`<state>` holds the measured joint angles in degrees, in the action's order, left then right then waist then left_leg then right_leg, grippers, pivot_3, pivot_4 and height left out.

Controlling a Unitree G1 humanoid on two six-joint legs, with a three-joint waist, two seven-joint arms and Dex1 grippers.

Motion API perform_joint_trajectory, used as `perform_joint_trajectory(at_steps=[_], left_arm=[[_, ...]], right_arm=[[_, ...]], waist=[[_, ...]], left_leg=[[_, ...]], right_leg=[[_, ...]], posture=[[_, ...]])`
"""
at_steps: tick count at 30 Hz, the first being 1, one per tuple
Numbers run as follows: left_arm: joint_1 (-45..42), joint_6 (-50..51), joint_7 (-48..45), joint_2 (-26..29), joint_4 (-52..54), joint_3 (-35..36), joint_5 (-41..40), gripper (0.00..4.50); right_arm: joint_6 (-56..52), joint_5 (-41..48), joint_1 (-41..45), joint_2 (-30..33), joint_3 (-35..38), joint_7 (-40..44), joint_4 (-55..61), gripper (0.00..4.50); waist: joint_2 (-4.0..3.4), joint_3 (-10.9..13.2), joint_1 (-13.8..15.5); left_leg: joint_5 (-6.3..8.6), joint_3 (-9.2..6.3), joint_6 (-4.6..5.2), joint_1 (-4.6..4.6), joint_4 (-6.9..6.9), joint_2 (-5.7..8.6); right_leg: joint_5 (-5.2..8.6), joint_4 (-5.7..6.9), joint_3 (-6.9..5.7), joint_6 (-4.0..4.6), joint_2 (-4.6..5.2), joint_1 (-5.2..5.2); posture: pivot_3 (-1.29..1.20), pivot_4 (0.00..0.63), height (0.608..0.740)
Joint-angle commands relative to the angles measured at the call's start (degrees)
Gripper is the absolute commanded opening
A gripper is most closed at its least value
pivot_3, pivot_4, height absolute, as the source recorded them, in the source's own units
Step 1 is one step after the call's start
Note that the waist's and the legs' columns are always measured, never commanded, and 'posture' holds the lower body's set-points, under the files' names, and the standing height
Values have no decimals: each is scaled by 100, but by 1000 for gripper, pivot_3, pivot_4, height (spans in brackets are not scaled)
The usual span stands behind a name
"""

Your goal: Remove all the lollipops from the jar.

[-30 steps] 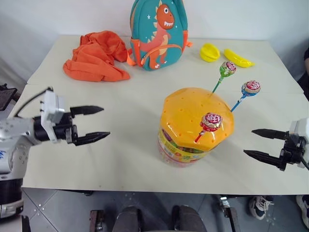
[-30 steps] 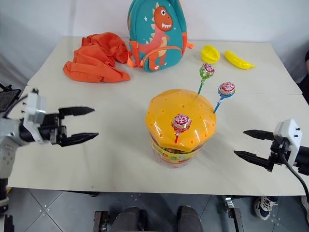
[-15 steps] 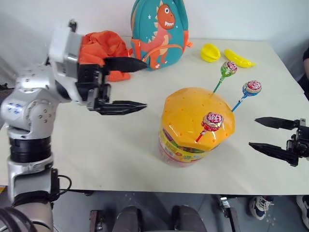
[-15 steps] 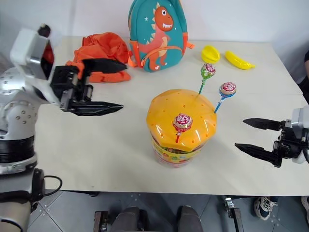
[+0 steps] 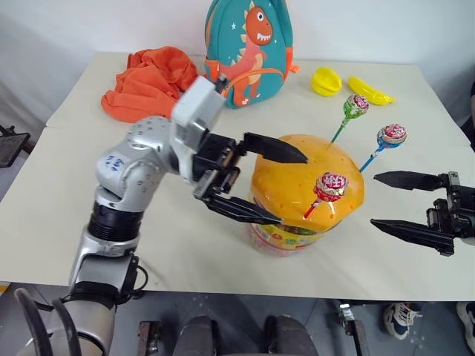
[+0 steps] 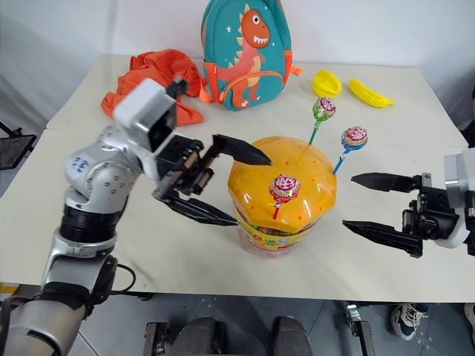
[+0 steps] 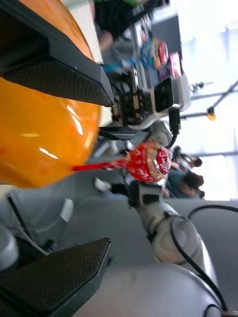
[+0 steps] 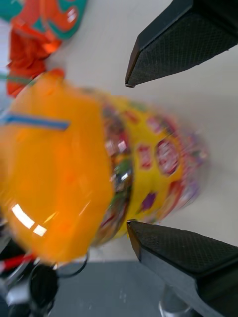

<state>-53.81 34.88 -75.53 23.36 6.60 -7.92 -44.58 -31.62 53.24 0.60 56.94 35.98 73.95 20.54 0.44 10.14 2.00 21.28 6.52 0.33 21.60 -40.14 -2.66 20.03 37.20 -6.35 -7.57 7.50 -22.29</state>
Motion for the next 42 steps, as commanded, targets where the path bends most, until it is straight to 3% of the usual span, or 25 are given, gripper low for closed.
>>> perform_joint_trajectory(at_steps=[1, 7, 11, 15, 26, 27, 38, 42], left_arm=[[-68, 95, 142, -57, 289, -31, -10, 4500], [22, 111, 260, -249, 338, -278, 109, 4500], [26, 130, 237, -318, 334, -394, 176, 4500], [0, 72, 417, -507, 225, -339, 228, 3660], [-406, -17, 488, -738, -219, -130, 328, 183], [-470, -9, 515, -760, -279, -81, 319, 34], [-1341, -174, 768, -865, -901, 636, 222, 34], [-1787, -10, 1467, -394, -1384, 915, 675, 34]], right_arm=[[-145, 349, -249, -62, 643, -32, 318, 4485], [-418, 738, -850, -125, 1528, -156, 781, 4485], [-415, 802, -971, -211, 1699, -426, 946, 4485], [-329, 824, -893, -321, 1606, -768, 1070, 4500], [-189, 808, -1012, -494, 1708, -1086, 1159, 4500], [-219, 851, -1056, -487, 1746, -1083, 1151, 4500], [-95, 751, -1477, -506, 1955, -989, 1217, 4500], [-151, 794, -1472, -436, 1919, -1030, 1251, 4500]], waist=[[0, 0, -10], [0, 0, 12], [0, 0, 36], [0, 0, 98], [0, 0, 112], [0, 0, 111], [0, 0, 89], [0, 0, 87]], left_leg=[[0, 0, 0, 0, -1, 0], [0, -45, 0, -1, -2, 1], [1, -54, 1, -12, -5, 3], [1, -75, 2, -22, -10, 6], [2, -106, 3, -19, -15, 21], [2, -106, 3, -18, -15, 21], [2, -107, 3, -18, -10, 21], [2, -109, 4, -16, -11, 22]], right_leg=[[0, 0, 0, 0, 0, 0], [0, -1, 1, 0, 0, 4], [0, -9, -1, 0, 0, 25], [-1, -31, -15, -2, -1, 63], [-3, -33, -19, -6, 0, 83], [-3, -34, -19, -6, 0, 83], [-3, -38, -21, -6, -1, 82], [-3, -40, -23, -7, 0, 82]], posture=[[0, 150, 740], [0, 150, 740], [0, 150, 740], [0, 150, 740], [0, 150, 740], [0, 150, 740], [0, 150, 740], [0, 150, 740]])
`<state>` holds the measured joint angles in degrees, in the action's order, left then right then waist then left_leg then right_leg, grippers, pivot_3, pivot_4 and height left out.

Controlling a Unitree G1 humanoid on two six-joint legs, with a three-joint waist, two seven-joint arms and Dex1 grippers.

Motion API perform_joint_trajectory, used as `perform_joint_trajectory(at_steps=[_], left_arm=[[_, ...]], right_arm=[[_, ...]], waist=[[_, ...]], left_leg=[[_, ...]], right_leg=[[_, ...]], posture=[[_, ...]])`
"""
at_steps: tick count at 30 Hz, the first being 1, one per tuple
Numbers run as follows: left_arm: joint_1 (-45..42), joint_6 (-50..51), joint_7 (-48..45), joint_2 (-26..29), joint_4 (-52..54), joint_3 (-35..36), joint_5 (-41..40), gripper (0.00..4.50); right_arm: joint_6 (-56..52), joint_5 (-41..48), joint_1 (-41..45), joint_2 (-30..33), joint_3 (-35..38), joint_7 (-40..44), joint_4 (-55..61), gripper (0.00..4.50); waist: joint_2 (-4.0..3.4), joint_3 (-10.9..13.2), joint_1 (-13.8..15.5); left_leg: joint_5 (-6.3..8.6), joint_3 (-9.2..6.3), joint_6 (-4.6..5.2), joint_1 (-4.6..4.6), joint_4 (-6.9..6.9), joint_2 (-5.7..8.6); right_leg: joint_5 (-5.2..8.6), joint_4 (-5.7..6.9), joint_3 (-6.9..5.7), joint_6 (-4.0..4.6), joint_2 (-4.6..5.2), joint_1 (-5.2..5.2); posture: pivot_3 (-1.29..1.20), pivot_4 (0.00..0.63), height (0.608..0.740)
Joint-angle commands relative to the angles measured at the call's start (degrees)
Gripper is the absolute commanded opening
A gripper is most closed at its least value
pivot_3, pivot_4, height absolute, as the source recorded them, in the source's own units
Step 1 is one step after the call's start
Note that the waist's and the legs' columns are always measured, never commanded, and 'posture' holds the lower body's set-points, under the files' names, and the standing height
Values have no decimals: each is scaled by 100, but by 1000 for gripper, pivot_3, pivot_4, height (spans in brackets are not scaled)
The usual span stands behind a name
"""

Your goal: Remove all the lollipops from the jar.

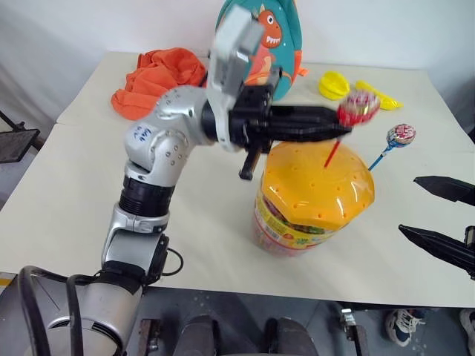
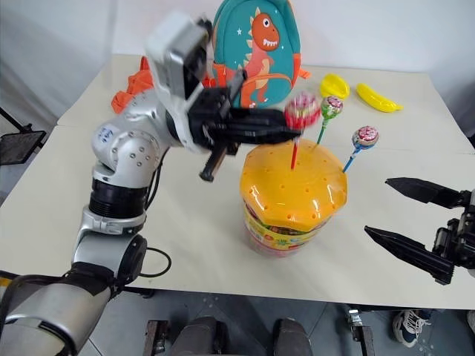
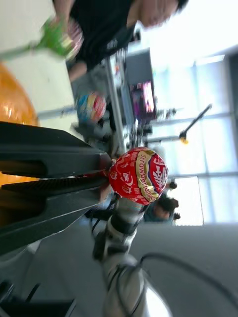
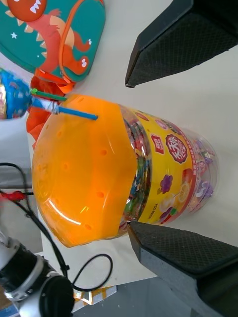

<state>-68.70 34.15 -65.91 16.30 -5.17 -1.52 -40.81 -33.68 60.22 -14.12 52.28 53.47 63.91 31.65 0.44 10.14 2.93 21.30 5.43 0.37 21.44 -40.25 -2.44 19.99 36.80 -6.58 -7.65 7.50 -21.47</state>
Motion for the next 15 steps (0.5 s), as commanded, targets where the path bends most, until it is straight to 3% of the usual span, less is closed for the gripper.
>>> perform_joint_trajectory(at_steps=[1, 8, 15], left_arm=[[-361, 155, 661, 426, -294, 294, 395, 34], [-274, 1963, 1977, 1774, -281, 108, 1171, 34], [857, 3148, 2368, 3112, 40, -731, 2040, 34]], right_arm=[[51, 97, 2, 41, 164, -27, 139, 4500], [54, -16, 40, 150, 10, 132, -41, 4500], [-48, -38, 285, 343, -317, 235, -296, 4500]], waist=[[-1, 0, -10], [-1, -1, -42], [3, 2, -48]], left_leg=[[0, 0, 0, -1, 3, 0], [0, -9, -1, -9, 13, -1], [-1, -4, -1, -11, 17, -1]], right_leg=[[0, -1, 1, 0, 0, 0], [0, 1, 2, 0, -1, -2], [0, 3, 3, 0, -2, -3]], posture=[[0, 150, 740], [0, 150, 740], [0, 150, 740]])
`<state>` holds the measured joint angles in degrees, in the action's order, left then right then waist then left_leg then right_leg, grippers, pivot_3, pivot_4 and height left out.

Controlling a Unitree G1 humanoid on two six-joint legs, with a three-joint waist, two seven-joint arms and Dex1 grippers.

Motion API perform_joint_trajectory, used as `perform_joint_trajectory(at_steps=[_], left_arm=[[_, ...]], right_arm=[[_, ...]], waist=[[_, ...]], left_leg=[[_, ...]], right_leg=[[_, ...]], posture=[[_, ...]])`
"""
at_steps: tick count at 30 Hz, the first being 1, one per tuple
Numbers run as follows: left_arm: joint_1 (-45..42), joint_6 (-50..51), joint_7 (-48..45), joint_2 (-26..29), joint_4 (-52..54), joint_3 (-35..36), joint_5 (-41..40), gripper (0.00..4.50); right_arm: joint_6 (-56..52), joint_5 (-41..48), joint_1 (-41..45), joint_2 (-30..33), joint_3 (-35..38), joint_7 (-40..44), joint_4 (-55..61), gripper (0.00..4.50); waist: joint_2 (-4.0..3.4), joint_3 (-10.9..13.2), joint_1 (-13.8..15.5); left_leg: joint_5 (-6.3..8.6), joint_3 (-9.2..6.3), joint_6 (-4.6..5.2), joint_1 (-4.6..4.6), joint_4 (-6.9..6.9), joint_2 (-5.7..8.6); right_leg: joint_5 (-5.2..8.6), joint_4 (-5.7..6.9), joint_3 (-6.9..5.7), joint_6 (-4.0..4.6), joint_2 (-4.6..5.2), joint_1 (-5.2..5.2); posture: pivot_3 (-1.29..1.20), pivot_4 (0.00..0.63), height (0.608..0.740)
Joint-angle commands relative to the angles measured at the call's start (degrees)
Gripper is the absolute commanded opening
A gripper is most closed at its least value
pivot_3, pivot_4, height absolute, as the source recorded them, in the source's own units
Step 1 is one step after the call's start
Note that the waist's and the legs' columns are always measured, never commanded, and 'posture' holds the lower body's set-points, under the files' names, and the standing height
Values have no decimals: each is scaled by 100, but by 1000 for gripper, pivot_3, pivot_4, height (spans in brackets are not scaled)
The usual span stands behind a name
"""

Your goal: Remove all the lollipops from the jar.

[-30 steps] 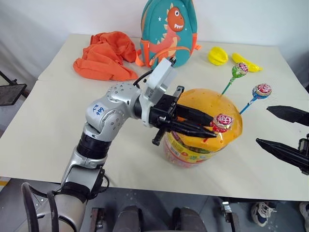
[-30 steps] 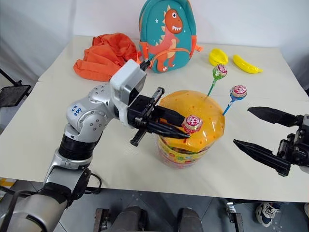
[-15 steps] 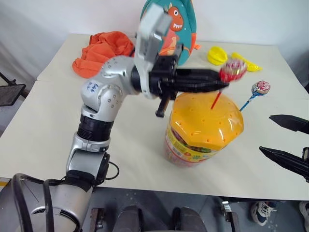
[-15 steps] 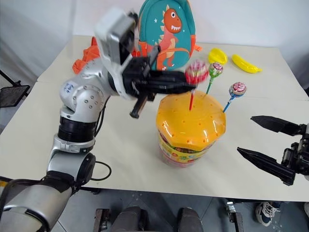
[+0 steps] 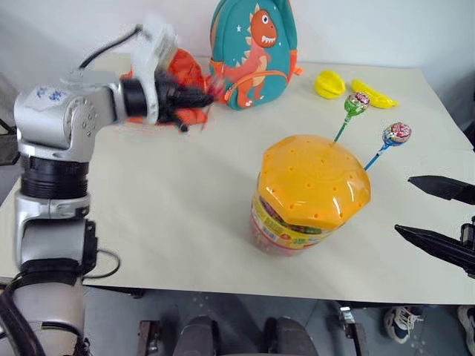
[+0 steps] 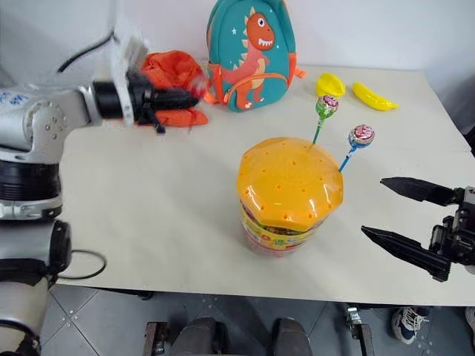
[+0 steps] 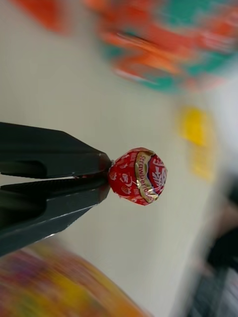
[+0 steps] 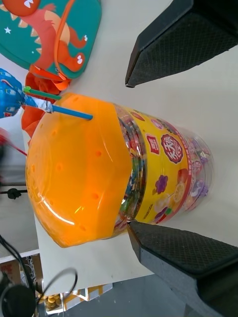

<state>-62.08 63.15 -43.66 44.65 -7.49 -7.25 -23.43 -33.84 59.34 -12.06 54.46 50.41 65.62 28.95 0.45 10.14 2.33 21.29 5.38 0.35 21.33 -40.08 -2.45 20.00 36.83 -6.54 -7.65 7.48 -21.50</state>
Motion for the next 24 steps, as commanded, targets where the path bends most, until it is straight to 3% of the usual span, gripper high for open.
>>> perform_joint_trajectory(at_steps=[1, 10, 13, 24], left_arm=[[273, 291, 178, 324, 302, -180, 349, 34], [933, 1393, 347, 1153, -70, -1134, 1032, 34], [816, 1729, 166, 1224, -18, -1213, 916, 708], [288, 2038, -303, 1620, 500, -1189, 688, 3858]], right_arm=[[-37, 51, 86, 135, -21, 78, -46, 4500], [-13, -100, 567, 264, -548, 54, -293, 4500], [-26, -139, 602, 248, -577, 69, -304, 4500], [-96, -209, 562, 297, -382, 128, -339, 4500]], waist=[[6, 4, 30], [19, 11, 63], [22, 10, 76], [23, 11, 60]], left_leg=[[0, 3, 0, 2, -2, 0], [0, 29, -1, 5, -2, 0], [0, 32, -1, 11, -9, 1], [0, 33, -2, 12, -7, 2]], right_leg=[[0, 0, 0, 0, 0, 0], [0, 0, -1, 0, 0, -3], [0, 1, -5, 0, 1, -2], [0, 2, -5, -1, 1, -5]], posture=[[0, 150, 740], [0, 150, 740], [0, 150, 740], [0, 150, 740]])
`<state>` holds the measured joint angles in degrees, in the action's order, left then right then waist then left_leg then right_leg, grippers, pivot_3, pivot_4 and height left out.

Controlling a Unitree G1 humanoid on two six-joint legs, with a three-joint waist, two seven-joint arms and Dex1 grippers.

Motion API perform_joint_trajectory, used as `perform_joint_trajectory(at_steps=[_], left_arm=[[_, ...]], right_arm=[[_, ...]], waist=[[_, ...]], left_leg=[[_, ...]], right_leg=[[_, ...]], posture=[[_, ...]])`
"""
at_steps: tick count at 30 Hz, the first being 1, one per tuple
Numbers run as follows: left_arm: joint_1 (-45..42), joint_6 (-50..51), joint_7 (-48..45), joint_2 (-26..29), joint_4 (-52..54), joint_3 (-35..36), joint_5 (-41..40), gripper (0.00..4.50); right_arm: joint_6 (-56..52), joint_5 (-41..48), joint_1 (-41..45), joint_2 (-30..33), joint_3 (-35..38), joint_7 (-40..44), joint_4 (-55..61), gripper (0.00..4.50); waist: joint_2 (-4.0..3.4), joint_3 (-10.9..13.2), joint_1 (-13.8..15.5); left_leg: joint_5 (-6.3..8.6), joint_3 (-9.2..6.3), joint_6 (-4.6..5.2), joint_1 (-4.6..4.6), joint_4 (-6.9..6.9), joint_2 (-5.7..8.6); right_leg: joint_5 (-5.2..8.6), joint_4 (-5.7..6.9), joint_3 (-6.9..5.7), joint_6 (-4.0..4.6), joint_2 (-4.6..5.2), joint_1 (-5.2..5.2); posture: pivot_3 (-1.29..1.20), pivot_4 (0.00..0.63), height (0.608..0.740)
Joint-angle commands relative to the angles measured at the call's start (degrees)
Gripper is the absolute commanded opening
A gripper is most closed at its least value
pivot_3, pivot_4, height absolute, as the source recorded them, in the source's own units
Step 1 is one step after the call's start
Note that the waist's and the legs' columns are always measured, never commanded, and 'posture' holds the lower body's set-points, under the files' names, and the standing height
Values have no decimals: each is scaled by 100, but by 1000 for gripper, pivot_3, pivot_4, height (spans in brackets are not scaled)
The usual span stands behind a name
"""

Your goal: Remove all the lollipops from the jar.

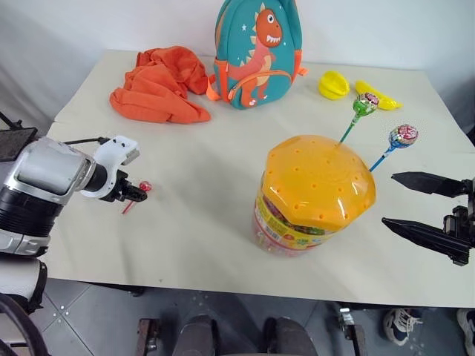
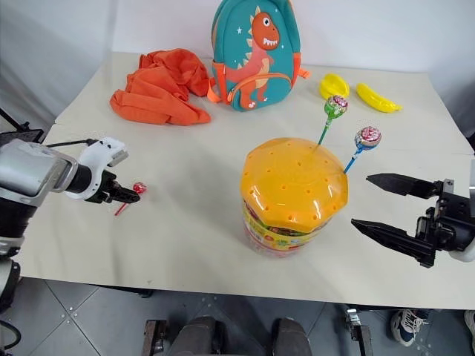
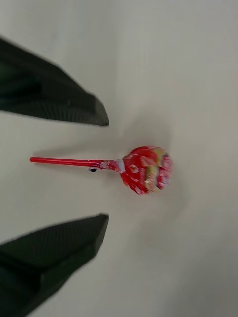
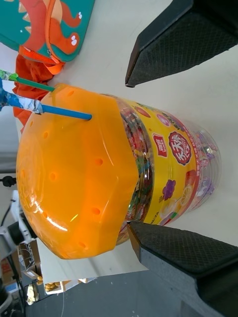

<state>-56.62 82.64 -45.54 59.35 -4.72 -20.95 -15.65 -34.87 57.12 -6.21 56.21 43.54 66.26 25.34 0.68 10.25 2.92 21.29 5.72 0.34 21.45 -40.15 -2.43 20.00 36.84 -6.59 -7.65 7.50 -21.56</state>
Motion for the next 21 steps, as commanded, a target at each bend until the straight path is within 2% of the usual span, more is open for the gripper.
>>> perform_joint_trajectory(at_steps=[1, 2, 6, 13, 17, 21], left_arm=[[-387, 27, -216, 167, 270, 250, -151, 4146], [-474, -13, -287, 183, 313, 293, -199, 4450], [-787, -575, -531, -130, 194, 1028, -535, 4483], [58, -2610, -965, -1014, 335, 2608, -1258, 4483], [604, -3903, -2028, -1698, 259, 3284, -2039, 4483], [923, -4783, -3134, -1957, 65, 3475, -2444, 4483]], right_arm=[[5, -21, -20, 144, 334, 77, -3, 4500], [1, -45, -23, 158, 363, 93, -21, 4500], [-26, -13, 162, 192, 415, -68, -98, 4500], [-582, 593, 431, 249, 487, -733, 194, 4500], [-708, 892, 676, 130, 298, -1271, 357, 4500], [-626, 791, 889, -5, -128, -1714, 457, 4500]], waist=[[0, 0, 2], [0, 0, 3], [0, 0, -5], [-5, -3, -38], [-4, -2, -47], [-3, -3, -67]], left_leg=[[0, 1, 0, 0, 0, 0], [0, 1, 0, 0, 0, 0], [0, 1, 0, 0, -1, 0], [0, 0, 0, -1, -3, -4], [0, -3, 0, 0, -6, -5], [0, -5, 0, 4, -8, -5]], right_leg=[[0, 0, 1, 0, 1, 0], [0, 0, 0, 0, 1, 0], [0, 1, 0, 0, 0, 0], [0, 5, -4, 0, 1, -1], [0, 8, -7, 0, 2, -1], [0, 7, -12, 0, 2, -1]], posture=[[0, 150, 740], [0, 150, 740], [0, 150, 740], [0, 150, 740], [0, 150, 740], [0, 150, 740]])
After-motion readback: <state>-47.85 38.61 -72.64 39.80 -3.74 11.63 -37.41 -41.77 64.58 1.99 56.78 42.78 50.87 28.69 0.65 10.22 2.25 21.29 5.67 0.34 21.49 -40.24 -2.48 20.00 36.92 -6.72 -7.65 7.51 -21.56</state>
